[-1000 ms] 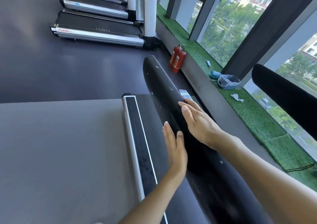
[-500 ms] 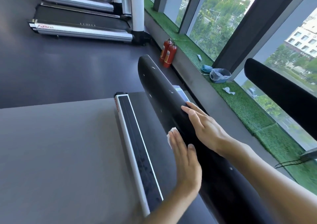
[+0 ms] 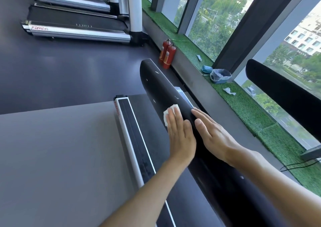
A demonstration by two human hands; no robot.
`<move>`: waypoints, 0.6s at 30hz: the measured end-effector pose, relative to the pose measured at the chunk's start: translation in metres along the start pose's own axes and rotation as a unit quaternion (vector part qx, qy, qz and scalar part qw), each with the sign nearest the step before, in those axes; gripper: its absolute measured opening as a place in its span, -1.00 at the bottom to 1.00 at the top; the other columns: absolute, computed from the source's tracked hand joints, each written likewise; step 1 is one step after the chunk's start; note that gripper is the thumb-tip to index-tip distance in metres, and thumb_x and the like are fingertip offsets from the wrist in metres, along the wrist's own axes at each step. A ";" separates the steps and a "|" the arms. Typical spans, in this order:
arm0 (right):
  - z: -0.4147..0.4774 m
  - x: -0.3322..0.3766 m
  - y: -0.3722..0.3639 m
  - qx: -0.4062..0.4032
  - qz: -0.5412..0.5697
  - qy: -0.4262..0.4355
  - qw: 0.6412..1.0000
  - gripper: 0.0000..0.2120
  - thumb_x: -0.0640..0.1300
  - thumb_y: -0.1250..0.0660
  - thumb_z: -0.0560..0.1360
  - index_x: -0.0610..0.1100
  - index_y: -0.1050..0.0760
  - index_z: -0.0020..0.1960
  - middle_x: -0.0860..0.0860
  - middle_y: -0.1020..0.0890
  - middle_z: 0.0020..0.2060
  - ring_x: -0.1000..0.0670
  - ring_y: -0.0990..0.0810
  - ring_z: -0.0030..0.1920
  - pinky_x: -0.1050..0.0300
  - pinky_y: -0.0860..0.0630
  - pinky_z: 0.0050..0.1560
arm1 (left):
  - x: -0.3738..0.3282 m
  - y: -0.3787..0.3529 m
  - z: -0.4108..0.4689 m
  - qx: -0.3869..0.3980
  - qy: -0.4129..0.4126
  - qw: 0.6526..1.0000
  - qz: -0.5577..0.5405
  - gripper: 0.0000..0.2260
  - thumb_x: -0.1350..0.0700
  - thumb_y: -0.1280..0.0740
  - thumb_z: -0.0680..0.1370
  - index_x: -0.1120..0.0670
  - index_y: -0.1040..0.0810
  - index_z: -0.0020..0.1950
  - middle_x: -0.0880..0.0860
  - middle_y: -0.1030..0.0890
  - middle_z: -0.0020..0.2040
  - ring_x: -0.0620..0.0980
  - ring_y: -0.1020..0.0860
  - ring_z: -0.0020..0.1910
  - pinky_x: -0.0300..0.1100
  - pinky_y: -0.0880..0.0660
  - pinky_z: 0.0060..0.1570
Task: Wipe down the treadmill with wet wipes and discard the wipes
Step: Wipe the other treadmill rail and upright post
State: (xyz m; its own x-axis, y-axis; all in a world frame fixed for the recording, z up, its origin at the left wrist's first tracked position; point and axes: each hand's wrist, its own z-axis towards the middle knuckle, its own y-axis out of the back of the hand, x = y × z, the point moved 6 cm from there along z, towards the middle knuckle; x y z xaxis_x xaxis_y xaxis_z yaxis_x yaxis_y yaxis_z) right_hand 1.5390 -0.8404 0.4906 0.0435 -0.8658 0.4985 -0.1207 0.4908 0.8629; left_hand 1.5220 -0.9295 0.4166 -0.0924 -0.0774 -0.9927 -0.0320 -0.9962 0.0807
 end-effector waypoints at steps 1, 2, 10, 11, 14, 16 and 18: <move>0.001 0.002 0.001 0.000 -0.011 0.003 1.000 -0.32 0.30 0.13 0.53 0.08 -0.23 0.56 0.30 -0.21 0.52 0.32 -0.19 0.45 0.32 -0.12 0.40 | -0.001 0.000 -0.001 -0.003 0.002 1.000 -0.008 -0.51 0.06 0.09 0.72 -0.05 0.26 0.60 -0.22 0.35 0.55 -0.31 0.41 0.48 -0.06 0.25 0.56; 0.005 0.005 0.004 -0.006 -0.028 0.009 1.000 -0.31 0.30 0.15 0.53 0.05 -0.27 0.54 0.25 -0.26 0.51 0.26 -0.26 0.45 0.26 -0.18 0.42 | -0.002 -0.002 -0.011 -0.004 -0.001 1.000 -0.013 -0.51 0.06 0.09 0.73 -0.06 0.27 0.59 -0.24 0.36 0.55 -0.30 0.40 0.48 -0.08 0.26 0.55; 0.051 0.035 -0.011 -0.029 -0.061 0.018 0.998 -0.54 0.12 0.07 0.69 0.06 -0.33 0.52 0.25 -0.26 0.52 0.27 -0.09 0.53 0.26 -0.08 0.45 | 0.031 0.006 0.017 -0.053 0.080 0.988 -0.125 -0.25 -0.43 0.08 0.56 0.02 -0.02 0.60 -0.01 0.06 0.62 0.05 0.20 0.59 0.16 -0.01 0.56; 0.050 0.034 -0.012 -0.031 -0.064 0.014 0.997 -0.54 0.13 0.07 0.68 0.09 -0.32 0.52 0.28 -0.25 0.51 0.29 -0.07 0.53 0.25 -0.10 0.44 | 0.035 0.008 0.026 -0.046 0.091 0.987 -0.126 -0.28 -0.43 0.10 0.56 -0.07 0.04 0.62 -0.12 0.14 0.63 -0.11 0.25 0.58 0.11 0.05 0.57; 0.048 0.032 -0.009 -0.036 -0.052 0.003 0.998 -0.53 0.17 0.08 0.67 0.14 -0.32 0.51 0.33 -0.24 0.50 0.33 -0.07 0.51 0.12 -0.20 0.47 | 0.028 -0.004 -0.008 -0.010 0.055 0.989 -0.133 -0.51 -0.14 0.09 0.70 -0.20 0.26 0.57 -0.32 0.33 0.54 -0.36 0.36 0.48 0.00 0.23 0.56; 0.047 0.034 -0.009 -0.031 -0.060 -0.001 0.998 -0.54 0.18 0.08 0.67 0.17 -0.33 0.49 0.36 -0.22 0.50 0.33 -0.05 0.51 0.07 -0.22 0.44 | 0.026 -0.012 -0.037 -0.011 0.048 0.988 -0.148 -0.52 -0.06 0.07 0.71 -0.20 0.28 0.54 -0.32 0.33 0.53 -0.36 0.35 0.48 -0.04 0.24 0.56; 0.046 0.037 -0.010 -0.024 -0.069 -0.006 0.997 -0.55 0.18 0.07 0.67 0.18 -0.33 0.49 0.36 -0.19 0.51 0.33 -0.04 0.52 0.05 -0.23 0.43 | 0.037 -0.014 -0.028 -0.009 0.081 0.983 -0.162 -0.52 -0.06 0.07 0.72 -0.20 0.29 0.53 -0.33 0.34 0.51 -0.38 0.34 0.48 -0.05 0.24 0.56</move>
State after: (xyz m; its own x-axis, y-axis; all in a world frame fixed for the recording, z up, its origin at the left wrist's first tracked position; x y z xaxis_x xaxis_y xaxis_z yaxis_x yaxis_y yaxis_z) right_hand 1.4962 -0.8822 0.4964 0.0441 -0.9261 0.3747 -0.0671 0.3715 0.9260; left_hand 1.5468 -0.9199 0.3767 0.0796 0.2413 -0.9672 -0.0155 -0.9698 -0.2432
